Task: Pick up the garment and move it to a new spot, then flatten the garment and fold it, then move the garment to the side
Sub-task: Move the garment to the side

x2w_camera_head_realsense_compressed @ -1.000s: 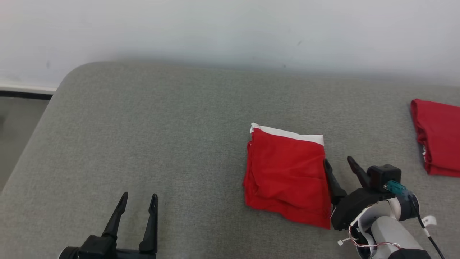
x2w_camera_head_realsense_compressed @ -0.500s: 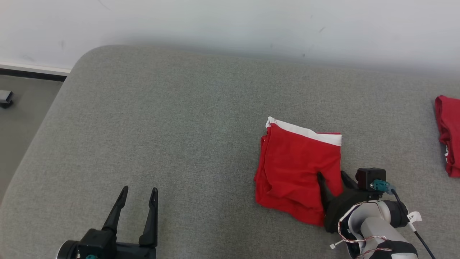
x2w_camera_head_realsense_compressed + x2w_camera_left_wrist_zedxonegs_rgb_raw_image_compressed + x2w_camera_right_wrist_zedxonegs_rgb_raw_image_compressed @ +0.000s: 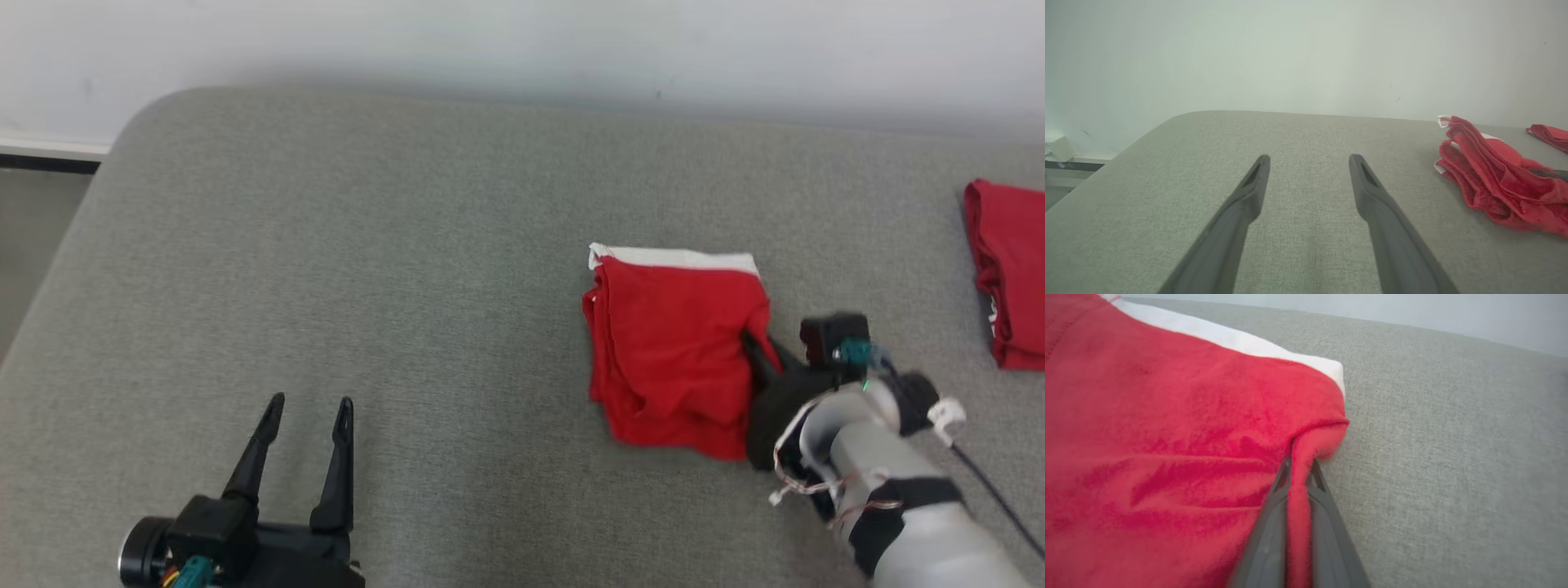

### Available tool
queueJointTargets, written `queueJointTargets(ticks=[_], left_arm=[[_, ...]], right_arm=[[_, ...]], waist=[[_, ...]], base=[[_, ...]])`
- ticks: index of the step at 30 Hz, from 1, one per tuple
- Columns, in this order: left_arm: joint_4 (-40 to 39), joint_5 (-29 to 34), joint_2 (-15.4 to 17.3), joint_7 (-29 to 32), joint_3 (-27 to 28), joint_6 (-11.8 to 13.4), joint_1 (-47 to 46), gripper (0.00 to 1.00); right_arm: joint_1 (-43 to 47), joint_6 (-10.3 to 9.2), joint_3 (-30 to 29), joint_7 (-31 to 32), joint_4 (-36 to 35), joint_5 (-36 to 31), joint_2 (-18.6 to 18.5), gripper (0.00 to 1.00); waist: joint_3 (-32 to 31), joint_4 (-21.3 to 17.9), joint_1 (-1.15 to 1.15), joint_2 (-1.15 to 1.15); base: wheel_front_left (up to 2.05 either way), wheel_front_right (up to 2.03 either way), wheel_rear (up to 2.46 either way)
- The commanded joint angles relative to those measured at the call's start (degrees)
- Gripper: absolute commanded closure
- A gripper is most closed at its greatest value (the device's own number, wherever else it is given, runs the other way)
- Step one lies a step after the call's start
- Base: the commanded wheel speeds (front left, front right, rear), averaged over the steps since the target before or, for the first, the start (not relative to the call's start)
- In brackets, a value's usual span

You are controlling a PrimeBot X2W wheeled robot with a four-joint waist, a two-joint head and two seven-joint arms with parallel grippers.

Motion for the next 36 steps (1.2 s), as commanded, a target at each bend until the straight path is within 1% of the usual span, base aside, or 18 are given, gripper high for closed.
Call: queueJointTargets(ticks=[1,4,7,10,14,19,20,24,28,31,36], left_arm=[[-0.5,-0.1,0.3,-0.2,-0.2,0.0,-1.6,0.0],[-1.2,0.0,0.7,-0.2,0.1,0.0,-3.1,0.0],[-2.3,0.0,1.2,-0.2,1.9,0.0,-3.9,0.0],[-3.7,0.2,1.9,-0.2,2.9,0.0,-4.9,0.0],[-6.0,0.5,3.0,-0.2,5.2,0.1,-5.8,0.0],[-9.3,1.7,3.4,-0.2,6.2,0.1,-6.6,0.0],[-9.3,1.7,3.4,-0.2,6.2,0.1,-6.6,0.0],[-11.7,2.8,4.2,-0.2,6.2,0.0,-6.3,0.0],[-14.1,3.2,5.1,-0.2,6.7,0.1,-5.4,0.0],[-16.0,3.5,5.8,-0.2,7.2,0.1,-4.9,0.0],[-18.7,4.1,6.8,-0.2,7.8,0.1,-4.0,0.0]], right_arm=[[-2.5,-0.19,1.9,0.7,-1.1,-0.4,-1.8,1.0],[-6.1,-0.19,5.0,2.1,-3.0,0.3,-4.4,1.0],[-9.7,-0.19,8.9,4.5,-5.1,1.0,-6.5,1.0],[-13.2,-0.19,12.3,6.4,-7.3,2.3,-9.5,1.0],[-18.5,-0.18,15.5,8.3,-10.2,4.5,-13.0,1.0],[-24.0,-0.19,19.4,10.3,-13.0,6.5,-19.2,1.0],[-24.0,-0.19,19.4,10.3,-13.0,6.5,-19.2,1.0],[-26.7,-0.19,21.9,11.9,-14.9,8.0,-23.9,1.0],[-28.9,-0.19,22.9,12.8,-15.8,9.6,-28.2,1.0],[-30.0,-0.19,24.0,13.7,-15.6,9.7,-30.4,1.0],[-33.3,-0.19,26.0,13.4,-15.2,7.3,-33.5,1.0]], waist=[[3.4,-2.7,0.0,-0.01],[6.1,-4.9,0.0,-0.01],[8.9,-7.9,0.0,-0.01],[11.5,-10.3,0.0,-0.01],[15.5,-14.1,0.0,-0.01],[19.6,-17.6,0.0,-0.01],[19.6,-17.6,0.0,-0.01],[21.2,-19.7,0.0,-0.01],[22.4,-21.2,0.0,-0.01],[23.4,-22.0,0.0,-0.01],[24.9,-23.1,0.0,-0.01]], base=[[0.0,0.0,0.0],[0.0,0.0,0.0],[0.0,0.0,0.0],[0.0,0.0,0.0],[0.0,0.0,0.0],[0.0,0.0,0.0],[0.0,0.0,0.0],[0.0,0.0,0.0],[0.0,0.0,0.0],[0.0,0.0,0.0],[0.0,0.0,0.0]])
